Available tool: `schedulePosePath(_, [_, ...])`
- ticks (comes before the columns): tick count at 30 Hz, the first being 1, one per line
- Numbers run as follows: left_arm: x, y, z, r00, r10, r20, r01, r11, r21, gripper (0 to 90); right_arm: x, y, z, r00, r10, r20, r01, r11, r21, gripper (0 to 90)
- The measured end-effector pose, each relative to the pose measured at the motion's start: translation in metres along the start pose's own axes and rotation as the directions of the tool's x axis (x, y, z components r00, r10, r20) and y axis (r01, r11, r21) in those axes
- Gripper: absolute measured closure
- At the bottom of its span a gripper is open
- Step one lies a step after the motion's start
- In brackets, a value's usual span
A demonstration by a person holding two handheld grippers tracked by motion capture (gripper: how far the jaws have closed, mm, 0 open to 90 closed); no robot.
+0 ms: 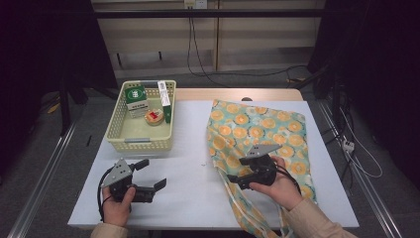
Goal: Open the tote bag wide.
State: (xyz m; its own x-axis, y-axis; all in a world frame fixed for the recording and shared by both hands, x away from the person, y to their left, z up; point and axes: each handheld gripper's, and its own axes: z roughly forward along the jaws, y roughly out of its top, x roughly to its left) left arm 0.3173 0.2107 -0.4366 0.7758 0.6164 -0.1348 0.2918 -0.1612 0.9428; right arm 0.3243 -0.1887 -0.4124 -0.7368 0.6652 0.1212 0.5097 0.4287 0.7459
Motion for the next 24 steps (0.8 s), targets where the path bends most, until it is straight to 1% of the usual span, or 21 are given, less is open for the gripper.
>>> schedulePosePath(3, [0.0,0.0,0.0,1.0,-0.003,0.0,0.003,1.0,0.002,4.3,0.012,-0.004,-0.001,0.9995,-0.011,-0.03,0.011,1.0,0.012,26.1])
schedulePosePath(5, [0.0,-0.001,0.0,1.0,-0.007,-0.002,0.007,1.0,0.0,4.3,0.022,-0.008,0.002,0.9989,-0.028,-0.038,0.029,0.999,0.03,27.1])
schedulePosePath(6, [0.0,-0.001,-0.001,1.0,-0.007,-0.002,0.007,1.0,-0.001,4.3,0.022,-0.008,0.002,0.9989,-0.028,-0.038,0.029,0.999,0.03,27.1])
schedulePosePath(7, [0.0,-0.001,-0.001,1.0,-0.008,-0.003,0.008,1.0,-0.002,4.3,0.026,-0.012,0.006,0.9986,-0.032,-0.042,0.034,0.998,0.045,30.4])
schedulePosePath(9, [0.0,-0.001,-0.001,1.0,-0.006,-0.002,0.006,1.0,-0.001,4.3,0.028,-0.017,0.011,0.999,-0.023,-0.039,0.026,0.998,0.054,34.0])
schedulePosePath(10, [0.0,-0.001,-0.001,1.0,-0.006,-0.002,0.006,1.0,-0.001,4.3,0.028,-0.017,0.011,0.999,-0.023,-0.039,0.026,0.998,0.054,34.0])
schedulePosePath(13, [0.0,0.0,-0.001,1.0,-0.002,-0.002,0.002,1.0,-0.002,4.3,0.03,-0.023,0.02,0.9992,-0.021,-0.035,0.024,0.995,0.095,45.7])
schedulePosePath(15, [0.0,0.0,-0.002,1.0,0.002,-0.002,-0.002,1.0,-0.002,4.3,0.029,-0.025,0.024,0.9997,-0.005,-0.025,0.008,0.994,0.108,54.3])
schedulePosePath(16, [0.0,0.0,-0.002,1.0,-0.002,-0.003,0.002,1.0,-0.003,4.3,0.029,-0.026,0.025,0.9998,-0.006,-0.019,0.008,0.994,0.111,63.8])
schedulePosePath(17, [0.0,0.0,-0.002,1.0,-0.003,-0.003,0.003,1.0,-0.003,4.3,0.027,-0.026,0.025,0.9994,-0.003,-0.033,0.007,0.994,0.107,77.9])
schedulePosePath(18, [0.0,-0.001,-0.002,1.0,-0.005,-0.003,0.005,1.0,-0.002,4.3,0.027,-0.026,0.025,0.9994,-0.003,-0.033,0.007,0.994,0.107,77.9])
schedulePosePath(19, [0.0,-0.001,-0.002,1.0,-0.005,-0.003,0.005,1.0,-0.002,4.3,0.025,-0.025,0.025,0.9992,0.013,-0.037,-0.01,0.995,0.098,84.8])
schedulePosePath(20, [0.001,-0.001,-0.002,1.0,-0.002,-0.003,0.002,1.0,-0.002,4.3,0.023,-0.024,0.024,0.9987,0.025,-0.045,-0.02,0.996,0.09,88.0])
schedulePosePath(22, [0.001,0.0,-0.002,1.0,-0.006,-0.004,0.006,1.0,-0.003,4.3,0.019,-0.02,0.023,0.9976,0.046,-0.051,-0.042,0.997,0.069,89.7])
schedulePosePath(23, [0.001,0.0,-0.002,1.0,-0.005,-0.003,0.005,1.0,-0.002,4.3,0.016,-0.017,0.022,0.9968,0.053,-0.06,-0.049,0.997,0.067,90.0])
schedulePosePath(24, [0.001,0.0,-0.002,1.0,-0.005,-0.004,0.005,1.0,-0.002,4.3,0.014,-0.014,0.022,0.9967,0.054,-0.06,-0.051,0.997,0.058,90.0])
